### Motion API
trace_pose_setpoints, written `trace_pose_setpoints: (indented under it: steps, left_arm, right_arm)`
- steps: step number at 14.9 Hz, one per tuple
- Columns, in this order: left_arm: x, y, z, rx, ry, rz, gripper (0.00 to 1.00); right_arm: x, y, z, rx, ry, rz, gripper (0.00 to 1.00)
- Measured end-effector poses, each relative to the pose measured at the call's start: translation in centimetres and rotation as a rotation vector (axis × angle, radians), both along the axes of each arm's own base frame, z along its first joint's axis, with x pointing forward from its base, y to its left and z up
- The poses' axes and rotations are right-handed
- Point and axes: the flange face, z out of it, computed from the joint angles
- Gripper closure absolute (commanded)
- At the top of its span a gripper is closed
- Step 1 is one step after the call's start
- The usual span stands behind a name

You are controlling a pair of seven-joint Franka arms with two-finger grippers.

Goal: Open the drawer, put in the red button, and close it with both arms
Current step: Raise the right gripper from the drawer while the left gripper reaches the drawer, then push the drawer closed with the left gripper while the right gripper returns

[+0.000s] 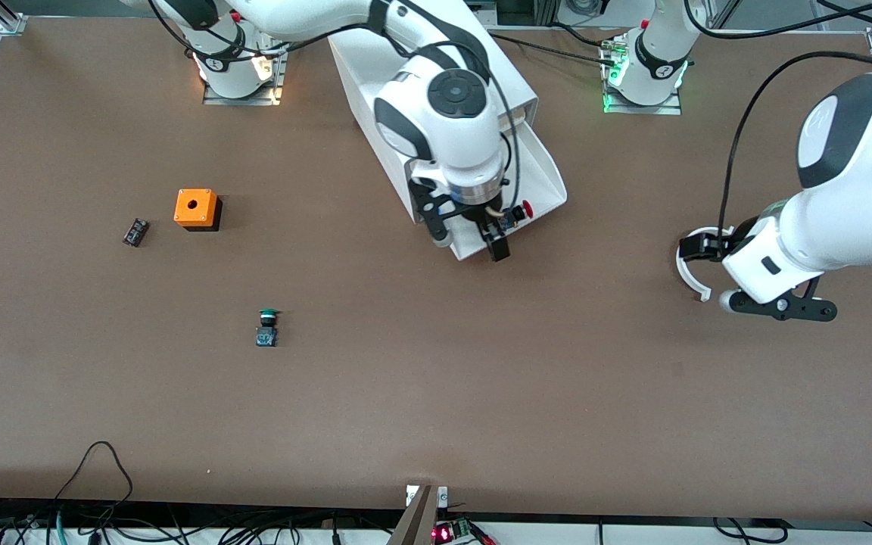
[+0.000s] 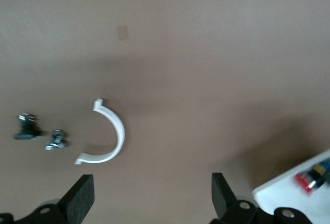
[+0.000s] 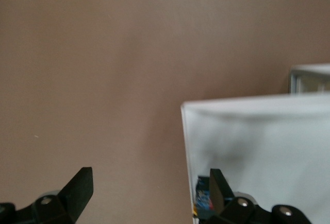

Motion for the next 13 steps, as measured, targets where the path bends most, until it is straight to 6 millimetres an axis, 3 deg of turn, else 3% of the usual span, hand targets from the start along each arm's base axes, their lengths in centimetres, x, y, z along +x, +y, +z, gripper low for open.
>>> trace_pose_setpoints:
  steps: [6,13]
  left_arm:
    - [-0.4,-5.7,-6.0,0.024,-0.023,0.232,0.00]
    - [-3.9,-13.2,-14.0,0.022,-0.052,0.359,0.00]
  right_arm:
    - [5.6,-11.4,6.8,-0.037,0.047,0.328,0.00]
    - [9.7,-23.2,9.3,-0.074,0.099,0.588,0.00]
